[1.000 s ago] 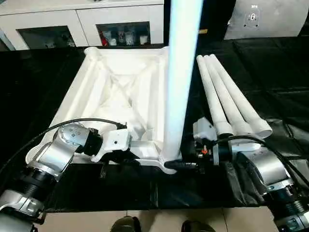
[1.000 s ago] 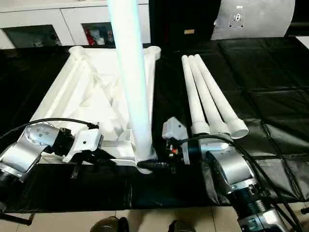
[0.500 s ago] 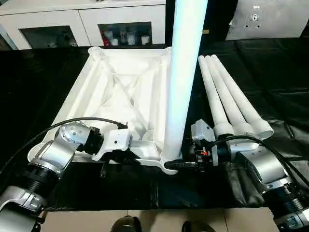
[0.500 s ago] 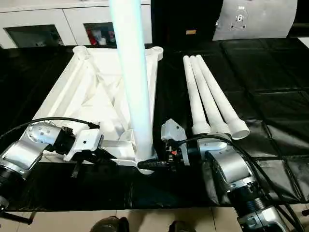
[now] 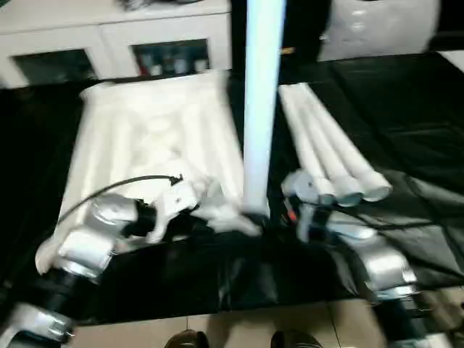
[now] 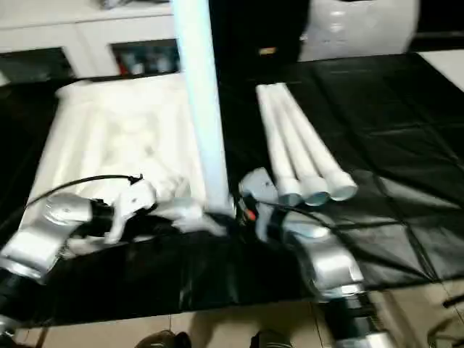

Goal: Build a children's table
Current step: Rotate leg to tighten

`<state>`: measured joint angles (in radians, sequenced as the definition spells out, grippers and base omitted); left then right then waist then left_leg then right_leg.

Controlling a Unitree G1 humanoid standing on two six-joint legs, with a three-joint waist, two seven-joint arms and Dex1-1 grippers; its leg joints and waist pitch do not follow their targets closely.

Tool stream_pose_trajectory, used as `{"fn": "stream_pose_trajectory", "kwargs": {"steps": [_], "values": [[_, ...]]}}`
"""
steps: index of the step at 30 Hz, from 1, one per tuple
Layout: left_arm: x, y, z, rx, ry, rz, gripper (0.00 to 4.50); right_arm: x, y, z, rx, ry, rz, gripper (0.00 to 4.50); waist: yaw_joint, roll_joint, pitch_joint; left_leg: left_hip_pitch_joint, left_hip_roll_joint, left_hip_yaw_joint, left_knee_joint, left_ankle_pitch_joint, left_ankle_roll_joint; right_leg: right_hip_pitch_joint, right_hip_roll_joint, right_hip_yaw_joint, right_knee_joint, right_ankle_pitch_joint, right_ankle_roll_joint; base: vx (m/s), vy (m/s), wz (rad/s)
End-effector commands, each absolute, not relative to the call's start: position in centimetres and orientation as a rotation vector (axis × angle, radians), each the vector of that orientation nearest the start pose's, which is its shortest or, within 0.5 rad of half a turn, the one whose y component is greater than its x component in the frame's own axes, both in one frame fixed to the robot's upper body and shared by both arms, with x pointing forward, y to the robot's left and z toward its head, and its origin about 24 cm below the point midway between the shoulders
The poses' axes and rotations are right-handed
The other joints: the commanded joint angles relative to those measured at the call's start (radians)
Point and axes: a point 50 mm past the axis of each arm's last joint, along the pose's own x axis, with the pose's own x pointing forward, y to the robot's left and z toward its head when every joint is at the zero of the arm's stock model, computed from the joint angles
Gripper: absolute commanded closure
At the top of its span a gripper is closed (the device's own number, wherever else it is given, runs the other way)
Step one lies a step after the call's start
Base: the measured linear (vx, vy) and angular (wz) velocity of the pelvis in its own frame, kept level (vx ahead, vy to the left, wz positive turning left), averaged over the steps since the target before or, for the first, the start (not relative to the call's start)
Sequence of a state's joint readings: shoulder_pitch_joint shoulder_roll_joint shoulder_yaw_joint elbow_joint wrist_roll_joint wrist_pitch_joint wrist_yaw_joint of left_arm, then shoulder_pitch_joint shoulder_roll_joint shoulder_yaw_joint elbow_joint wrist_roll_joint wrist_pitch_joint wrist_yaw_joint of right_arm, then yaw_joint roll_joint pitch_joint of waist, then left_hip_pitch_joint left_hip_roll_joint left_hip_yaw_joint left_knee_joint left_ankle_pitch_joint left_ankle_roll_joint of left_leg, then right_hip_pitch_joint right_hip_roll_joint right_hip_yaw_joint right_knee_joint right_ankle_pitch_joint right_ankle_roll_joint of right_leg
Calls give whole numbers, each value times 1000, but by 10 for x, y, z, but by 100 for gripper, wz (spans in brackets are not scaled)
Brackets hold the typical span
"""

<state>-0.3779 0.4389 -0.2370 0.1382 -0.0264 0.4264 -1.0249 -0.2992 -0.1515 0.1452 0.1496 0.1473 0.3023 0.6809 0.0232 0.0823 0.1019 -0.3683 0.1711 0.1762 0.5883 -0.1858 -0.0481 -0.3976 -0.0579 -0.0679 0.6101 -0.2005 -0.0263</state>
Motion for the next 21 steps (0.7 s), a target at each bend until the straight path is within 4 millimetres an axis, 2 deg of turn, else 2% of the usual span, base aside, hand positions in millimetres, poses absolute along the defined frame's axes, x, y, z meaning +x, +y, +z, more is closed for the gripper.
{"fn": "stream_pose_trajectory", "kwargs": {"steps": [1,3,5,6,7,9,10,11,12,15,16,20,21], "values": [[292,116,76,297,355,-1052,450,281,-59,38,66,302,901,188,-2,-3,-37,8,54,-37,-83,-318,10,31,-95,59,-109,-507,-144,0,0,0],[295,104,80,287,330,-967,450,288,-51,39,124,310,796,188,-2,-5,-39,10,51,-35,-82,-301,19,28,-92,60,-113,-500,-134,0,0,0],[298,90,84,269,298,-908,450,294,-46,39,147,317,728,188,-3,-3,-40,8,53,-36,-82,-293,21,28,-91,59,-111,-470,-139,0,0,0],[299,79,89,259,271,-882,450,296,-43,39,134,319,682,188,-2,-6,-43,7,55,-34,-82,-275,25,30,-89,61,-109,-427,-143,0,0,0],[299,72,91,251,250,-885,450,298,-43,38,122,314,662,188,-1,-3,-45,5,56,-33,-82,-260,28,30,-88,61,-105,-381,-155,0,0,0],[298,65,93,246,230,-892,450,299,-43,38,114,301,645,188,3,-6,-51,1,53,-31,-79,-222,40,36,-87,60,-99,-300,-166,0,0,0],[298,64,93,262,229,-899,450,300,-46,39,90,283,606,154,8,-7,-54,1,52,-28,-76,-197,52,36,-87,62,-96,-255,-174,0,0,0],[298,64,93,266,230,-902,450,301,-47,39,90,281,600,119,9,-7,-54,0,51,-27,-76,-184,58,37,-88,62,-95,-239,-177,0,0,0],[298,68,89,301,243,-926,450,302,-53,38,88,275,556,119,10,-6,-58,-4,50,-27,-73,-156,68,42,-89,60,-91,-201,-185,0,0,0],[300,76,85,346,255,-930,450,303,-59,40,78,256,534,99,11,-5,-60,-6,51,-27,-72,-128,82,45,-87,57,-85,-149,-197,0,0,0],[301,79,85,354,256,-933,450,304,-62,41,72,242,523,75,10,-7,-58,-6,52,-27,-74,-139,84,45,-88,56,-87,-161,-198,0,0,0],[302,87,85,372,267,-931,450,306,-70,49,85,192,490,47,10,-3,-58,-2,57,-28,-77,-161,71,44,-88,57,-86,-171,-202,0,0,0],[302,89,85,380,267,-932,450,306,-73,51,91,179,477,47,10,-11,-61,-3,56,-27,-77,-159,72,46,-88,57,-86,-171,-203,0,0,0]]}}
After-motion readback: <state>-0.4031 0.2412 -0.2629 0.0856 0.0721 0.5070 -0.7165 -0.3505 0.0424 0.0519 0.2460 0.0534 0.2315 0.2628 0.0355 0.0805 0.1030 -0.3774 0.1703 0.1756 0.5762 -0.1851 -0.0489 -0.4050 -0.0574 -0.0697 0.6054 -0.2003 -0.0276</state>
